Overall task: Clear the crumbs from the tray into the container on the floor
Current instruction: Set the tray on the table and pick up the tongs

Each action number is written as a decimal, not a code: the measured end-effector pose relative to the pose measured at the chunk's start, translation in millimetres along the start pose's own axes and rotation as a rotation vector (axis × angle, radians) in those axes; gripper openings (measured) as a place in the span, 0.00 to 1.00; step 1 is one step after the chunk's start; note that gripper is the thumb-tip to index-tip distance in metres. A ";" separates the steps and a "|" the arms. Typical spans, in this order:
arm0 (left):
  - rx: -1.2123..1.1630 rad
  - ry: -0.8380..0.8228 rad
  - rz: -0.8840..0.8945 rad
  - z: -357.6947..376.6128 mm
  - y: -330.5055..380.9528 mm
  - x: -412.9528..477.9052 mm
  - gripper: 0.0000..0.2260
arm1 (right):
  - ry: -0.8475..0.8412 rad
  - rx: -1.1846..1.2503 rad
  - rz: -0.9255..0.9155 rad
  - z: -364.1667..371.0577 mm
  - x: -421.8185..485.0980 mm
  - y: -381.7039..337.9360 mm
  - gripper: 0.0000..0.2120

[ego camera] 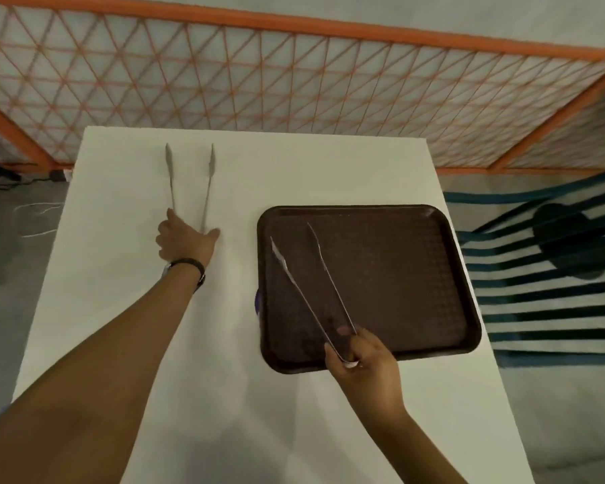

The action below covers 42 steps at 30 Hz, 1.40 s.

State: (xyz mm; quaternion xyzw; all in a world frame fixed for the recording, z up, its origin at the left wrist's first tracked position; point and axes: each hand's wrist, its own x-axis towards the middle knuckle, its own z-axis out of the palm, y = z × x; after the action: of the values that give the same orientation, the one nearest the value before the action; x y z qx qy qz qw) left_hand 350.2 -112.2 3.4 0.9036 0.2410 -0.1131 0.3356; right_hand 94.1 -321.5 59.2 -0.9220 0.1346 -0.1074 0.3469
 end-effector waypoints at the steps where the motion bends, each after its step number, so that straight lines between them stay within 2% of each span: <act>1: 0.025 0.004 -0.014 5.9 3.1 3.7 0.44 | 0.005 -0.011 0.009 -3.8 -1.3 10.9 0.19; 4: 0.074 0.054 -0.005 18.2 8.0 11.1 0.38 | 0.026 -0.042 0.012 -16.1 1.7 40.1 0.20; 8: 0.002 0.103 0.008 25.7 8.1 2.8 0.32 | 0.059 -0.097 0.080 -31.3 18.6 73.2 0.24; 14: -0.171 0.083 0.098 25.2 -1.3 -57.9 0.30 | -0.027 -0.188 0.171 -46.1 38.5 116.4 0.16; 17: -0.224 0.083 0.171 26.0 -11.7 -97.1 0.30 | -0.106 -0.152 0.285 -49.6 39.7 130.8 0.07; 18: -0.228 0.085 0.192 26.3 -15.6 -109.5 0.30 | -0.127 -0.159 0.313 -50.8 39.2 134.8 0.08; 23: -0.185 0.106 0.247 22.7 -32.9 -158.6 0.29 | -0.176 -0.380 0.219 -52.9 43.3 143.9 0.25; 25: -0.179 0.103 0.261 19.9 -37.1 -175.2 0.29 | -0.174 -0.448 0.247 -52.3 46.5 143.6 0.29; 27: -0.185 0.102 0.257 17.1 -40.2 -191.4 0.29 | -0.173 -0.406 0.320 -51.2 52.1 141.0 0.32; 30: -0.198 0.109 0.256 14.7 -44.9 -211.4 0.28 | -0.203 -0.323 0.414 -48.9 59.7 138.7 0.31; 33: -0.206 0.102 0.232 15.7 -49.5 -225.4 0.28 | -0.209 -0.348 0.412 -45.6 56.7 139.0 0.30; 42: -0.207 0.060 0.163 29.1 -50.8 -259.0 0.31 | -0.083 -0.237 0.580 -36.8 42.9 134.6 0.28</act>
State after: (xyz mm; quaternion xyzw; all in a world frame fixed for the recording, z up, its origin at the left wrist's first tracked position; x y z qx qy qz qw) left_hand 100.7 -191.2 48.4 0.8836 0.1871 -0.0328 0.4279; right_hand 100.3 -455.1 0.7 -0.8827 0.3895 0.0503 0.2582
